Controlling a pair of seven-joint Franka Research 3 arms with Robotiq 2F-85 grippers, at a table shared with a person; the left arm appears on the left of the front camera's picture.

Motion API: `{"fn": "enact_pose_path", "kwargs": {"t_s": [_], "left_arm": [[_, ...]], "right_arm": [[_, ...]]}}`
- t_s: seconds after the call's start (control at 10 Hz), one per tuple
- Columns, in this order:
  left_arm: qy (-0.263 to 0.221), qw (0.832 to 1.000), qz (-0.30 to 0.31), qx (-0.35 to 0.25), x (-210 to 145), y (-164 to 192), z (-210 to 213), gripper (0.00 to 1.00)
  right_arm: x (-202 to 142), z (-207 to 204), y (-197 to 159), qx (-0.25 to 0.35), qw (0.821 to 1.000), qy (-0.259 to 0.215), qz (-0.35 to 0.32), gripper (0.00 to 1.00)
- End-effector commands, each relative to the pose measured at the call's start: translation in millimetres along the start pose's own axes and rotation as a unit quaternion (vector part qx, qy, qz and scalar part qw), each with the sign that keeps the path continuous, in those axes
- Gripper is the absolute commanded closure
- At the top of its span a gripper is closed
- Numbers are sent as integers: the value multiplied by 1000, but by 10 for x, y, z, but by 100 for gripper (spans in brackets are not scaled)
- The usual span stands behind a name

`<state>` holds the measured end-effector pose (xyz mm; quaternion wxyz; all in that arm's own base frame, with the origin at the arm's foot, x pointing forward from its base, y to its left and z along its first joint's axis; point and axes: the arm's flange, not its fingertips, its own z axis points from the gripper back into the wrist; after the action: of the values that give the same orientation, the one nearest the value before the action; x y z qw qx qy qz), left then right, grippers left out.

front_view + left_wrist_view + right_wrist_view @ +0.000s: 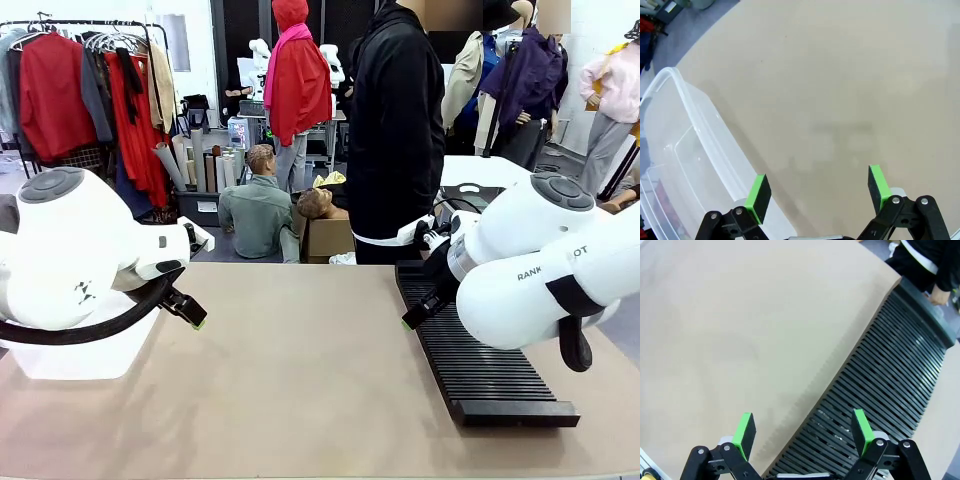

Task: Sort PCBs into racks and boxes based on the side picked up.
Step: Pick up the Blank PCB handed by the Human.

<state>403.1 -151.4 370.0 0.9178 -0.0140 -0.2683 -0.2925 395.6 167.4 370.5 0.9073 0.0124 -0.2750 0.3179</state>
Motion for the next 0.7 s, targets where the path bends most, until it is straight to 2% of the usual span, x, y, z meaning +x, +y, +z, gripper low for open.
{"fn": "enact_pose_path", "kwargs": {"t_s": [0.0,0.2,0.4,0.6], "left_arm": [[0,1000,0,0,0,0,1,0],[0,1000,0,0,0,0,0,0],[9,999,15,-35,65,71,166,0],[7,998,30,-58,219,238,455,0]], "right_arm": [[0,0,-1,0,1000,0,0,0],[0,0,0,0,1000,0,0,0],[79,244,13,23,999,-1,-27,0],[201,527,-82,21,999,7,-47,0]]}}
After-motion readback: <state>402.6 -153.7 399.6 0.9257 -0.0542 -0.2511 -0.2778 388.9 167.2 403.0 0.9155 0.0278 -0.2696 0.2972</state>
